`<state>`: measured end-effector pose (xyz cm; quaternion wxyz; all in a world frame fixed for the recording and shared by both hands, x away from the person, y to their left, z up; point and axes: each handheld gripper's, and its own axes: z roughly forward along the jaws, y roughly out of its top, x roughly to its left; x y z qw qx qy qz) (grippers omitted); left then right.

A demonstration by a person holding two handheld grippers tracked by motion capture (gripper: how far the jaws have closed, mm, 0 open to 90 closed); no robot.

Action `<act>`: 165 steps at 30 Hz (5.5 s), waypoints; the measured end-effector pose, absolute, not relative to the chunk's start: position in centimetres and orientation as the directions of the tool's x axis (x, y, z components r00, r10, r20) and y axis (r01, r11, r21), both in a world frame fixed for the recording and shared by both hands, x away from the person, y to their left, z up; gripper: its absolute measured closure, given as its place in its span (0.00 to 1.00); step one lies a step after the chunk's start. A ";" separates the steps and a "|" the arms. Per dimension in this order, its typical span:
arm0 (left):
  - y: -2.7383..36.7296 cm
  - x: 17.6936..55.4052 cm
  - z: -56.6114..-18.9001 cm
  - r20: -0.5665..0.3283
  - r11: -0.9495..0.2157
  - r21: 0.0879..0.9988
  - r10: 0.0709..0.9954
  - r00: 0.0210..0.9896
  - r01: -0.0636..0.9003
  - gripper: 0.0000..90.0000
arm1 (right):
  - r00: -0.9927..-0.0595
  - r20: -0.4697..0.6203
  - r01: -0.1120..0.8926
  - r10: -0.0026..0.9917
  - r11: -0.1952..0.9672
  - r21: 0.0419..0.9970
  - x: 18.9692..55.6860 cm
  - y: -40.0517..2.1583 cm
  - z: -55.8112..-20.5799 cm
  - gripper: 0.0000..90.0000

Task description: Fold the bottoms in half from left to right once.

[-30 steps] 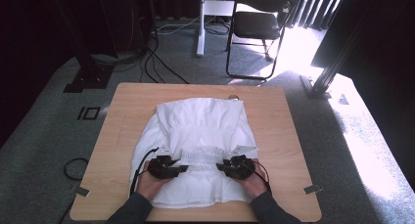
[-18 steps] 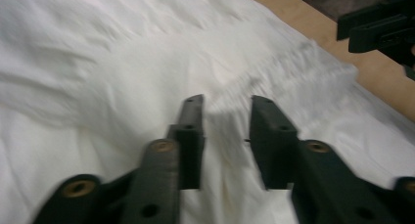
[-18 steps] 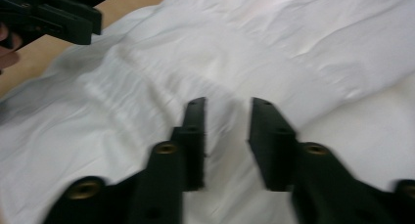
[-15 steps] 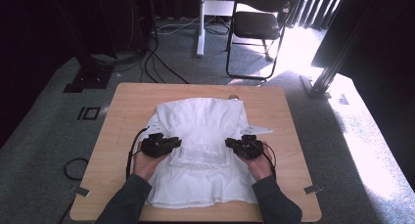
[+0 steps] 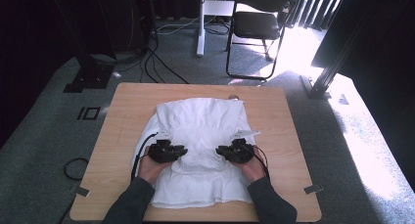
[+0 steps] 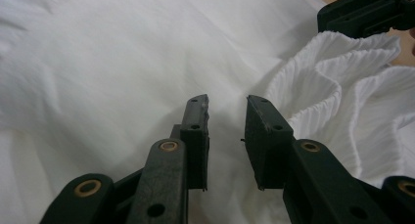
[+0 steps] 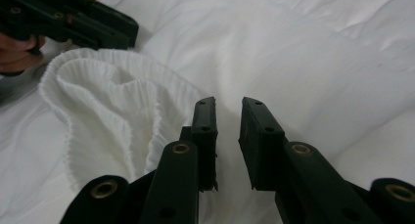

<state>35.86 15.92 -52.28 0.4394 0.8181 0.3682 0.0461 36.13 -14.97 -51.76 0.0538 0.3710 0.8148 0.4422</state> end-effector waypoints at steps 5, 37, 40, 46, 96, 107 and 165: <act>15.9 33.1 -52.8 -0.269 -0.361 0.751 0.597 0.756 0.553 0.77 | -0.771 0.230 0.521 0.594 0.381 0.764 33.2 -15.2 -52.0 0.81; 17.4 36.5 -50.0 -0.142 -0.342 0.793 0.701 0.699 0.504 0.65 | -0.748 0.174 0.482 0.641 0.343 0.806 33.8 -14.2 -51.3 0.62; 17.6 38.0 -49.6 -0.137 -0.327 0.799 0.718 0.682 0.505 0.63 | -0.705 0.171 0.492 0.688 0.301 0.817 35.9 -14.9 -50.7 0.59; 17.0 41.6 -50.2 -0.085 -0.346 0.793 0.752 0.654 0.501 0.64 | -0.632 0.148 0.531 0.761 0.285 0.798 41.7 -15.2 -50.7 0.57; 22.9 39.8 -49.5 -0.175 -0.166 0.812 0.846 0.504 0.560 0.46 | -0.586 0.140 0.559 0.798 0.273 0.783 39.0 -17.0 -52.9 0.50; 24.3 46.0 -53.4 -0.272 -0.064 0.699 0.897 0.348 0.712 0.33 | -0.415 0.233 0.596 0.879 0.070 0.800 45.3 -20.5 -51.2 0.46; 24.6 46.5 -46.7 -0.284 -0.041 0.821 0.835 0.471 0.569 0.95 | -0.371 0.185 0.583 0.910 0.074 0.809 49.4 -21.3 -48.5 0.94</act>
